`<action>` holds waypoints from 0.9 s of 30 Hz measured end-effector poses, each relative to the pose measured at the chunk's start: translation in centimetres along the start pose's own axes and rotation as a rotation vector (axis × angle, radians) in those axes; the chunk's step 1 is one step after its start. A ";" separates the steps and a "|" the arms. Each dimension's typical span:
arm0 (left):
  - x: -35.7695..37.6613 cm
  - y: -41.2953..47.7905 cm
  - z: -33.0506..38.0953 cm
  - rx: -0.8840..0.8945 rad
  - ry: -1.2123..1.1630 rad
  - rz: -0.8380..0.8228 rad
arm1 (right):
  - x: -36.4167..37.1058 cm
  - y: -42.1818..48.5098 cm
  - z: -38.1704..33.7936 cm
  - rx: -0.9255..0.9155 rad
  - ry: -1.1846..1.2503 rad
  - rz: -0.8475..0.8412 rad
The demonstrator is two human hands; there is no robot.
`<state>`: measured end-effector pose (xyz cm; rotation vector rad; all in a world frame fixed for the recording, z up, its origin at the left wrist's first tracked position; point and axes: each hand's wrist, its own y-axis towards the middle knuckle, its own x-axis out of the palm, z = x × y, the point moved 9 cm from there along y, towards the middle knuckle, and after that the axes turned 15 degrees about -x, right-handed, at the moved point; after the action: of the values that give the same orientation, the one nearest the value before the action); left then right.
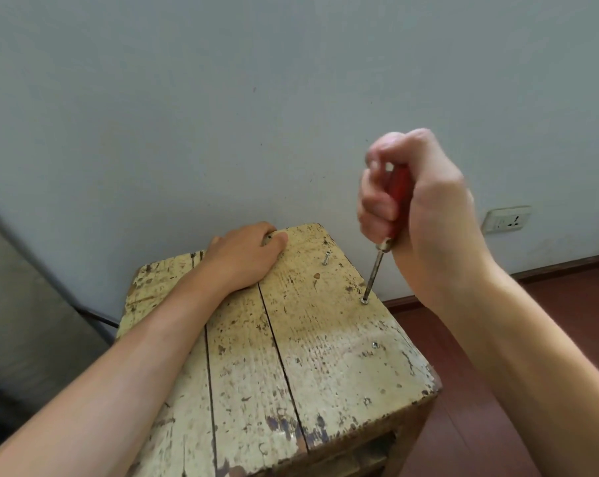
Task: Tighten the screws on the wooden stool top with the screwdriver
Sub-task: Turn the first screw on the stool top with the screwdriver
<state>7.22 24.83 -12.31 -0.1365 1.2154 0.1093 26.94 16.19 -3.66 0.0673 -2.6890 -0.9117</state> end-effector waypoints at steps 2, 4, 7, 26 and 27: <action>0.0 0.0 0.1 0.003 0.000 -0.002 | 1.0 0.8 -0.1 -0.033 -0.047 -0.208; 0.0 0.0 0.1 0.004 0.005 -0.001 | 1.5 1.5 -0.4 -0.056 -0.044 -0.344; -0.1 0.0 0.1 0.004 0.005 0.007 | 3.1 1.6 -0.2 0.108 0.258 -0.514; 0.1 0.1 -0.2 0.013 -0.003 0.006 | -0.9 0.9 -0.9 -0.131 -0.070 0.091; 0.1 0.1 -0.1 0.013 0.001 0.007 | -0.5 1.4 -0.8 -0.123 -0.089 -0.021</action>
<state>7.11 24.94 -12.48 -0.1214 1.2172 0.1072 27.72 16.88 -2.30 0.0296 -2.7107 -1.1087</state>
